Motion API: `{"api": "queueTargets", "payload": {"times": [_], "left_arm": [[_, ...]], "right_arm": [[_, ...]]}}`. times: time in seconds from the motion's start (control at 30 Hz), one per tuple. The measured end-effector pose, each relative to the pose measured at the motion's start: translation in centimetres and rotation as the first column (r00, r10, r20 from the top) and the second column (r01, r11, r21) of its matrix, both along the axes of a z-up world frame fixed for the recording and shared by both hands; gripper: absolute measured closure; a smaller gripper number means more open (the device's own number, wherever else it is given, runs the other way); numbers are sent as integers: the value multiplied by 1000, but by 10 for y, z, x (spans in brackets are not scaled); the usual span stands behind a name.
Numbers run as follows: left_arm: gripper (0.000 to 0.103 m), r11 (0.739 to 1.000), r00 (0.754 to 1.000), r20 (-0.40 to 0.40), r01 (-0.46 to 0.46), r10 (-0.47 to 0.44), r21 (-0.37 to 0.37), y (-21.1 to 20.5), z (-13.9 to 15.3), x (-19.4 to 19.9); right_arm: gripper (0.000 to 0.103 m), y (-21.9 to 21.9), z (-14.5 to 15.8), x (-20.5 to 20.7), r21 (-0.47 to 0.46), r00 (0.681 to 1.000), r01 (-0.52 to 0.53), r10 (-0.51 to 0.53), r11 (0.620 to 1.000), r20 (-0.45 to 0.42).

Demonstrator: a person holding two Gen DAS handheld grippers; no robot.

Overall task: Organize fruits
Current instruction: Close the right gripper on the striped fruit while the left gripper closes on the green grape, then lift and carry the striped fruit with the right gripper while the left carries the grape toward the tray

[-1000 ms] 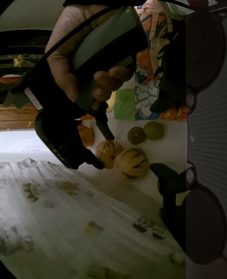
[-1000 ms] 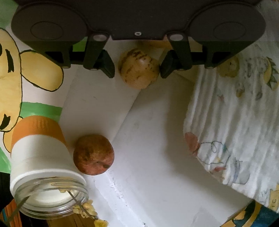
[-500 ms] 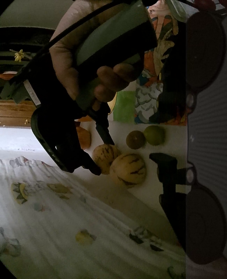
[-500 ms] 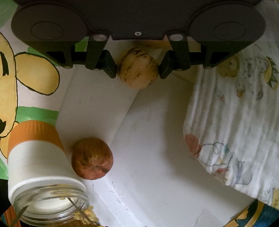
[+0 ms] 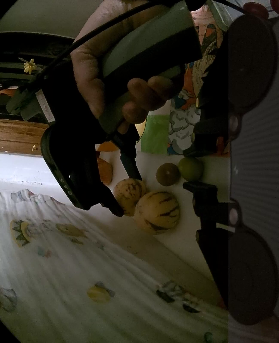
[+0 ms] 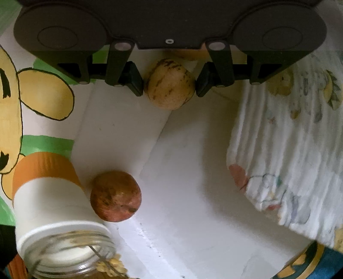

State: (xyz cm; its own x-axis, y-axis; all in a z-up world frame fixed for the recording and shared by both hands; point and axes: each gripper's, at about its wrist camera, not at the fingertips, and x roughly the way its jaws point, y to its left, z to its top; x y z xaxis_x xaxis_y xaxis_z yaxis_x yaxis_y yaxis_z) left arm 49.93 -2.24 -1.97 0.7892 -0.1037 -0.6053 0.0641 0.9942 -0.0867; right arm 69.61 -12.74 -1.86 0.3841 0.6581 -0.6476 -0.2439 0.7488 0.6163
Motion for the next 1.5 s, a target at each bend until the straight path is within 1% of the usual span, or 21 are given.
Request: {"api": "queueTargets", "payload": {"times": [0.23, 0.33, 0.43, 0.7, 0.87, 1.0, 1.1, 1.33, 1.5], "left_arm": [[76, 1000, 1000, -8, -3, 2, -11, -2, 2, -3], [76, 1000, 1000, -14, -8, 7, -24, 0, 3, -3], [76, 999, 1000, -18, -13, 12, -37, 2, 4, -6], [76, 997, 1000, -8, -12, 12, -71, 8, 12, -24], [76, 996, 1000, 16, -10, 11, -87, 13, 26, -47], [76, 996, 999, 45, -7, 11, -92, 18, 43, -65], [76, 996, 998, 56, -6, 11, -94, 19, 55, -79], [76, 996, 997, 82, 6, 1, -90, 15, 83, -119], [76, 995, 995, 97, 29, -19, -99, 6, 96, -148]], "right_arm": [[47, 3, 2, -5, 8, 1000, 26, -26, 1000, -11], [47, -3, 5, -8, 19, 998, 56, -56, 998, 0], [47, -12, 9, -12, 45, 997, 71, -70, 997, -11], [47, -36, 35, -41, 50, 997, 71, -71, 996, -8], [47, -55, 61, -76, 68, 997, 71, -71, 995, 0], [47, -71, 86, -107, 79, 998, 63, -65, 995, 23], [47, -85, 99, -133, 102, 997, 67, -69, 993, 22], [47, -118, 123, -196, 109, 995, 79, -84, 991, 45], [47, -138, 132, -242, 97, 993, 91, -98, 991, 62]]}}
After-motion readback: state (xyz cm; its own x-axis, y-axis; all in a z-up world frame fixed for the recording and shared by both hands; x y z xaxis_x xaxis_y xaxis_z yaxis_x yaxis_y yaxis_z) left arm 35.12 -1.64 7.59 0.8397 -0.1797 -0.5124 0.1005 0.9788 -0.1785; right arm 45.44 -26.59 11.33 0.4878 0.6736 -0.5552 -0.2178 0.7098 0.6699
